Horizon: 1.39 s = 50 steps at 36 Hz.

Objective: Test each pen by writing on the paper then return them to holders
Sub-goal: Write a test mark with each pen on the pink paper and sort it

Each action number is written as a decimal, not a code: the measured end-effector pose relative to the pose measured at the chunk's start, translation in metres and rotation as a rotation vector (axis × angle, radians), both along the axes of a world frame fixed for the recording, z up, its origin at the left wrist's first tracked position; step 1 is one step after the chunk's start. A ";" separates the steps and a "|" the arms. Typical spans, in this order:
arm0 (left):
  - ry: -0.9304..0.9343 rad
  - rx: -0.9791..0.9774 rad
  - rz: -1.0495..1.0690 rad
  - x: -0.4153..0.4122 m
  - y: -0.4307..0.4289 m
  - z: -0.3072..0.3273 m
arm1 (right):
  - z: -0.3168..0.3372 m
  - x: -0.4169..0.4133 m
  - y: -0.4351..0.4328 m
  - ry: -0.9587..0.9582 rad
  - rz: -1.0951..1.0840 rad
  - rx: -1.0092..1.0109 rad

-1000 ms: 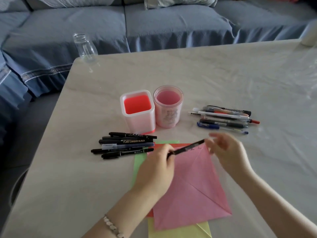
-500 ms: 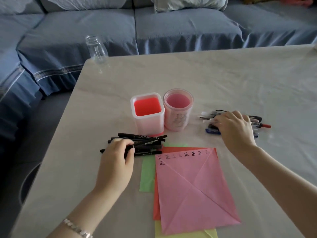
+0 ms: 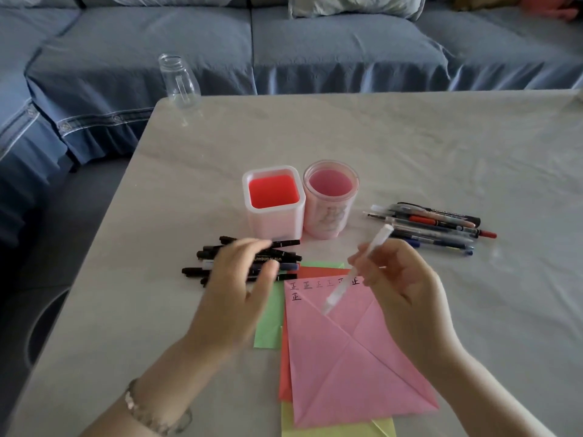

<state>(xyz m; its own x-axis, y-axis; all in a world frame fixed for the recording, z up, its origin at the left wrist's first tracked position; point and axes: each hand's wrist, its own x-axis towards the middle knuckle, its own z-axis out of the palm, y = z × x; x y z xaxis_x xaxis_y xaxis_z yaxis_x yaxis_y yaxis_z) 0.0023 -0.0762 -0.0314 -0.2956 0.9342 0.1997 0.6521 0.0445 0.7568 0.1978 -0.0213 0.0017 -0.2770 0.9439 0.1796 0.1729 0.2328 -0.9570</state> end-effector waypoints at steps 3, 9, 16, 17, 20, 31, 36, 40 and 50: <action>-0.164 -0.038 -0.258 0.021 -0.014 0.011 | 0.002 -0.013 -0.012 0.201 -0.027 -0.107; -0.102 -0.044 -0.379 0.039 -0.019 0.013 | 0.001 -0.025 -0.024 0.326 -0.022 -0.352; -0.082 -0.079 -0.393 0.046 -0.026 0.016 | -0.005 -0.032 -0.028 0.039 0.008 -0.395; -0.096 -0.082 -0.395 0.047 -0.027 0.016 | -0.006 -0.033 -0.029 0.031 -0.001 -0.372; -0.147 -0.070 -0.379 0.046 -0.030 0.017 | -0.006 -0.036 -0.033 0.112 0.015 -0.398; 0.079 -0.171 -0.290 0.018 -0.034 0.004 | -0.009 -0.022 -0.029 0.232 -0.072 -0.361; 0.487 -0.053 -0.032 -0.011 -0.035 -0.044 | -0.020 -0.010 -0.022 0.146 -0.170 -0.417; 0.590 -0.015 0.081 -0.015 -0.036 -0.061 | -0.027 -0.005 -0.022 0.188 -0.170 -0.489; 0.453 -0.015 -0.280 0.033 -0.037 -0.056 | -0.031 -0.008 -0.013 0.218 -0.156 -0.499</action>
<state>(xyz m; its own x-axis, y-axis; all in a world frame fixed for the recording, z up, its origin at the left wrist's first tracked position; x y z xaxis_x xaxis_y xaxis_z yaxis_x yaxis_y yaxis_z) 0.0358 -0.1128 -0.0876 0.0782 0.9687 0.2355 0.9018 -0.1694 0.3976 0.1901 -0.0339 -0.0293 -0.1342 0.9559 -0.2613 -0.0447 -0.2693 -0.9620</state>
